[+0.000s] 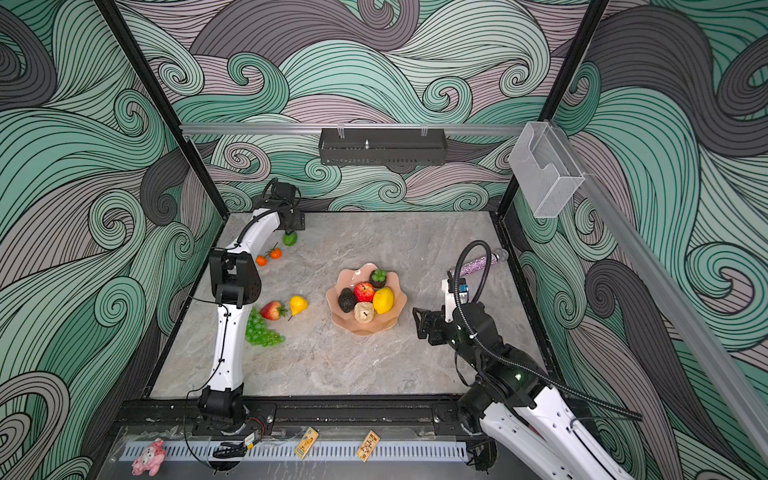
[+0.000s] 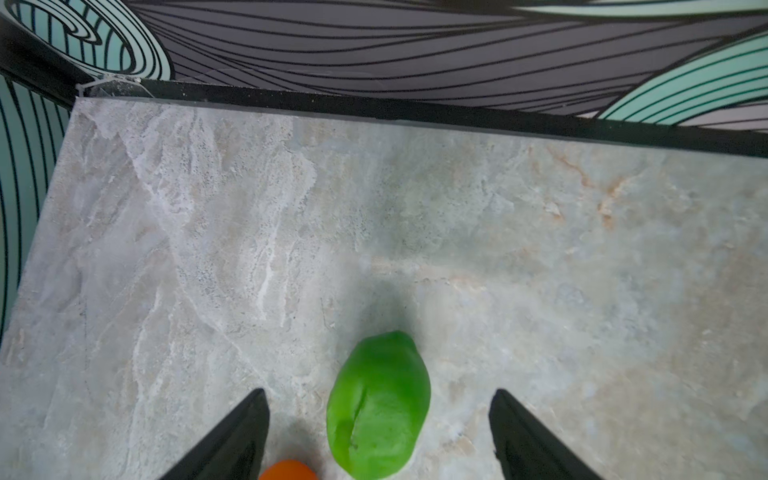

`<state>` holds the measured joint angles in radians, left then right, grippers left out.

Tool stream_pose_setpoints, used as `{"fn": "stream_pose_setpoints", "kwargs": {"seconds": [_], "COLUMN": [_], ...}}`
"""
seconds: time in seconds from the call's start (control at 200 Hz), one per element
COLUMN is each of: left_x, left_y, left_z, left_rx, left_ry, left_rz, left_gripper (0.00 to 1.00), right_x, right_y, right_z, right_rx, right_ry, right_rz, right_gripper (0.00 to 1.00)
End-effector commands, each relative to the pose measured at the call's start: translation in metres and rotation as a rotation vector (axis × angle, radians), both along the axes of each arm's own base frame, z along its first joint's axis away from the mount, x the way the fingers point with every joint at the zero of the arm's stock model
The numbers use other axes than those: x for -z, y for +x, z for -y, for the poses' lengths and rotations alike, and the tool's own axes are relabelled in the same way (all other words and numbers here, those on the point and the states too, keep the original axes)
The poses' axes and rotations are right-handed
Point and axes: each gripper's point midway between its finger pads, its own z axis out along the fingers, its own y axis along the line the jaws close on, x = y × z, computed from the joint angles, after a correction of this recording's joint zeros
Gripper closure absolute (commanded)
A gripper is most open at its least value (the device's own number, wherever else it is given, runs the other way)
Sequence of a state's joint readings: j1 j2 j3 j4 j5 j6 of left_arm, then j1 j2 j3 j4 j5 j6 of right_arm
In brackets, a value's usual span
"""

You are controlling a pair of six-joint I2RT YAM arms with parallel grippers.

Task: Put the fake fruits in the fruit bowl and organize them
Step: 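Grasp the green lime with the left gripper and lift it toward the bowl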

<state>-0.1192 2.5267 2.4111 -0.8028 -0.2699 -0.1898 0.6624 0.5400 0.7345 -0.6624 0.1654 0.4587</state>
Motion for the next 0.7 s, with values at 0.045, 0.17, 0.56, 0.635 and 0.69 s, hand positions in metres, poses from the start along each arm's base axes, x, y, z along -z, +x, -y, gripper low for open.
{"fn": "stream_pose_setpoints", "kwargs": {"seconds": [0.045,0.17,0.56,0.635,0.69], "left_x": [0.025,0.035,0.05,0.049,0.048], "left_y": [-0.007,-0.008,-0.012,-0.013,-0.014], "left_z": [0.005,0.002,0.001,0.002,0.003], "left_rx": [0.048,0.052,0.03,0.018,0.009], "left_ry": [-0.047,-0.05,-0.065,-0.077,-0.086], "left_rz": [-0.1,-0.121,-0.162,-0.161,-0.161], "left_gripper": [0.18,0.19,0.34,0.38,0.38], "right_x": [0.0,0.003,0.01,0.013,0.014], "right_y": [0.005,0.008,0.012,0.012,0.011], "right_z": [0.0,-0.004,-0.009,-0.009,-0.008], "right_rx": [0.026,0.025,0.021,0.022,0.022], "right_ry": [-0.007,-0.005,-0.007,-0.011,-0.011], "right_rz": [-0.022,-0.04,-0.063,-0.068,-0.07], "right_gripper": [0.14,0.14,0.14,0.14,0.14]}}
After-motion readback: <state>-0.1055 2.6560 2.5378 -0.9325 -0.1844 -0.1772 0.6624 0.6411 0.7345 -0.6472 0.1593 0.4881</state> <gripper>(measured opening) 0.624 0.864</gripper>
